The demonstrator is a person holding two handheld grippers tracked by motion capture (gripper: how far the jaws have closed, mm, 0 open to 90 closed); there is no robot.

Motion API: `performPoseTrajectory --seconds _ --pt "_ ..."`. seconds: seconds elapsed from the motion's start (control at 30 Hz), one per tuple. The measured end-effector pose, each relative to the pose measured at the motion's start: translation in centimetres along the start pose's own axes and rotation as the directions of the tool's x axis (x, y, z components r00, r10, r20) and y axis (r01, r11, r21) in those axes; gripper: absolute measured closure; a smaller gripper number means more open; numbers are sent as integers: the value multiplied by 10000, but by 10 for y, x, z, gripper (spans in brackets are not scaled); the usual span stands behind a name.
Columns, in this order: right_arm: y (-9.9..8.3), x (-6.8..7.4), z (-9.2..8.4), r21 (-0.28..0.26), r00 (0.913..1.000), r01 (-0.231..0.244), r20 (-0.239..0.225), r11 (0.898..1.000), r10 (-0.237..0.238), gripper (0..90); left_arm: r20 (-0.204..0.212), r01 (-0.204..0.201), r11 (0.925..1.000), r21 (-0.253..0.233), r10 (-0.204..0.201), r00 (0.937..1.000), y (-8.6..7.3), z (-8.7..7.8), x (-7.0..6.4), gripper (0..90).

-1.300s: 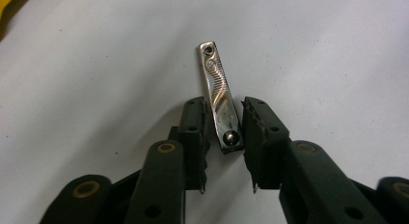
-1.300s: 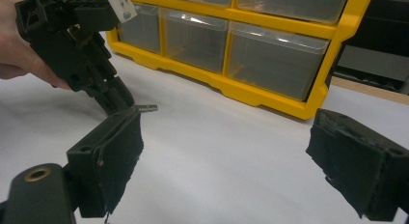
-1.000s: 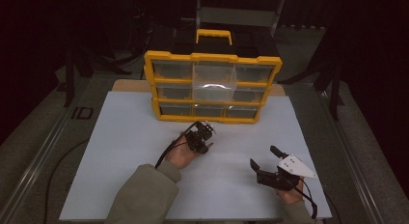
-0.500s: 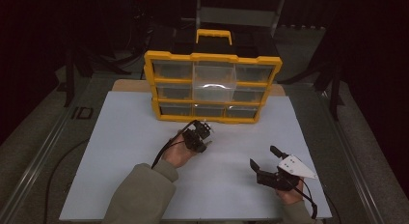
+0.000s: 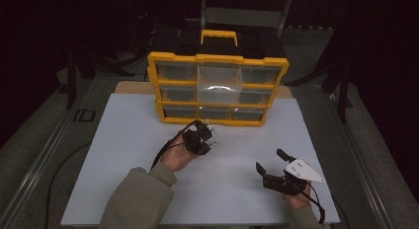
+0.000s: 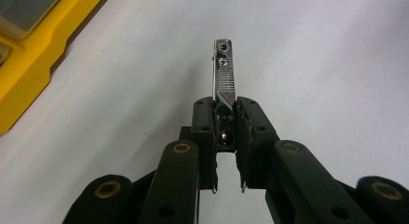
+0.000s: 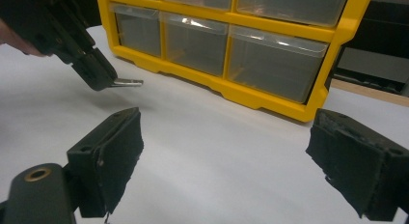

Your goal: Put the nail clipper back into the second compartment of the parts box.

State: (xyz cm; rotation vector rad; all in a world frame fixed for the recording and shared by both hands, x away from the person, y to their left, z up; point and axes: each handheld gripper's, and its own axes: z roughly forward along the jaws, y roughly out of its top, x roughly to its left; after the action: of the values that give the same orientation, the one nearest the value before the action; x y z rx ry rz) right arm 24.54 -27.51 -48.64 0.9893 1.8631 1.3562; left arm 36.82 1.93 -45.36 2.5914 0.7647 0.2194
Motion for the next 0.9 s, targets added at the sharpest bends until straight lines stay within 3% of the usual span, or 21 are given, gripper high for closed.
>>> performPoseTrajectory --seconds 0.57,0.9 --pt "0 0 1 2 10000 22 17 10000 -22 117 -13 -11 9994 -333 11 10000 -3 -25 2 799" --pt "0 0 1 23 10000 35 49 10000 -35 120 -58 -321 9975 -630 318 9995 0 -45 4 799"
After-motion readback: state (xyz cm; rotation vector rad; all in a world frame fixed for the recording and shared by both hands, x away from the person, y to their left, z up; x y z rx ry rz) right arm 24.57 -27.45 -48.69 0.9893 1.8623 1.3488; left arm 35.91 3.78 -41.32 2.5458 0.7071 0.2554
